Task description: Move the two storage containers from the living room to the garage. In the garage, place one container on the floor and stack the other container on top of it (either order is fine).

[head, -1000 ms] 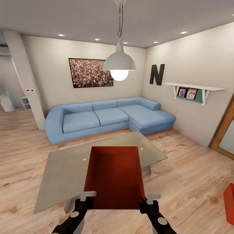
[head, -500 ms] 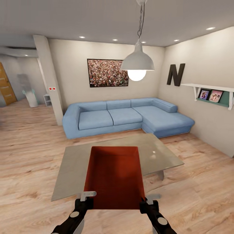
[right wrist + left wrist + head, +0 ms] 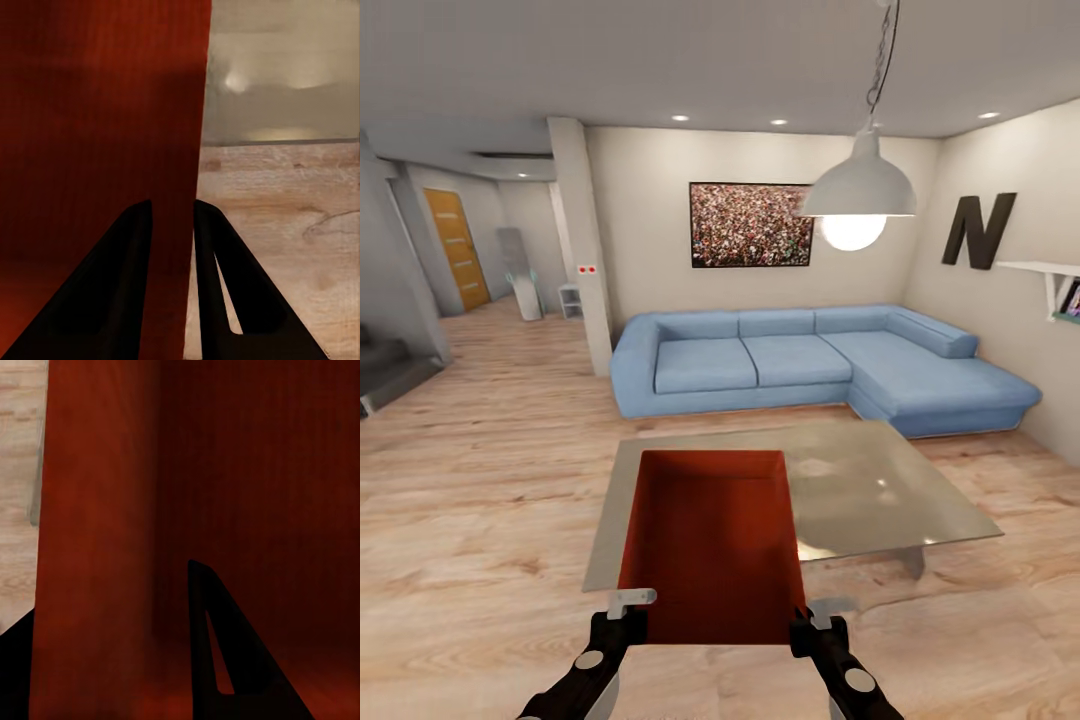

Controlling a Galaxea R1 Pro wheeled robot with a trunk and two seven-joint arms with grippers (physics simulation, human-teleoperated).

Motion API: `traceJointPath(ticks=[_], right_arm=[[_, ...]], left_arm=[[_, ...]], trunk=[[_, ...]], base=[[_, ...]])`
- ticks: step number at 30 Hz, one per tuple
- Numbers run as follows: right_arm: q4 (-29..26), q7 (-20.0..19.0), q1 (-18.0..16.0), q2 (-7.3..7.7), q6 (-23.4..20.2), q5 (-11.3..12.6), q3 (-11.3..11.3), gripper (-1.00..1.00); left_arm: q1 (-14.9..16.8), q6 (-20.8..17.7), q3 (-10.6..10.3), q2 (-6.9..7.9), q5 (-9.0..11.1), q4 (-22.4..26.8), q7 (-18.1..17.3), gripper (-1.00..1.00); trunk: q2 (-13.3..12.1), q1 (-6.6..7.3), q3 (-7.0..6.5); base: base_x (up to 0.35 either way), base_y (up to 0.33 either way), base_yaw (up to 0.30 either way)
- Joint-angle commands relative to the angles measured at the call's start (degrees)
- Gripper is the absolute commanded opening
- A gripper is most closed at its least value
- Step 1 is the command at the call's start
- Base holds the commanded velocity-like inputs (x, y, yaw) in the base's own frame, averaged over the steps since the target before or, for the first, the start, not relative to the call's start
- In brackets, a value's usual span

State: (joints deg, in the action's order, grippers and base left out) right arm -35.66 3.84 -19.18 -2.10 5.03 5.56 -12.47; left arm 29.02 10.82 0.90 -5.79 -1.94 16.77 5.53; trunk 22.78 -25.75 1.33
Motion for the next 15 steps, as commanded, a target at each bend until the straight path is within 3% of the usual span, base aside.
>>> traceJointPath(ticks=[1, 15], right_arm=[[-0.12, -0.76, -0.07, 0.08, 2.79, 0.32, -0.89, -1.00], [-0.12, -0.76, -0.07, 0.06, 2.78, 0.41, -0.89, -1.00]], left_arm=[[0.07, 0.26, 0.24, 0.25, 0.09, -0.25, 2.29, -1.00], [0.07, 0.26, 0.24, 0.30, 0.09, -0.25, 2.16, -1.00]], trunk=[[0.14, -0.03, 0.13], [0.14, -0.03, 0.13]], base=[[0.000, 0.279, 0.300], [0.000, 0.280, 0.300]])
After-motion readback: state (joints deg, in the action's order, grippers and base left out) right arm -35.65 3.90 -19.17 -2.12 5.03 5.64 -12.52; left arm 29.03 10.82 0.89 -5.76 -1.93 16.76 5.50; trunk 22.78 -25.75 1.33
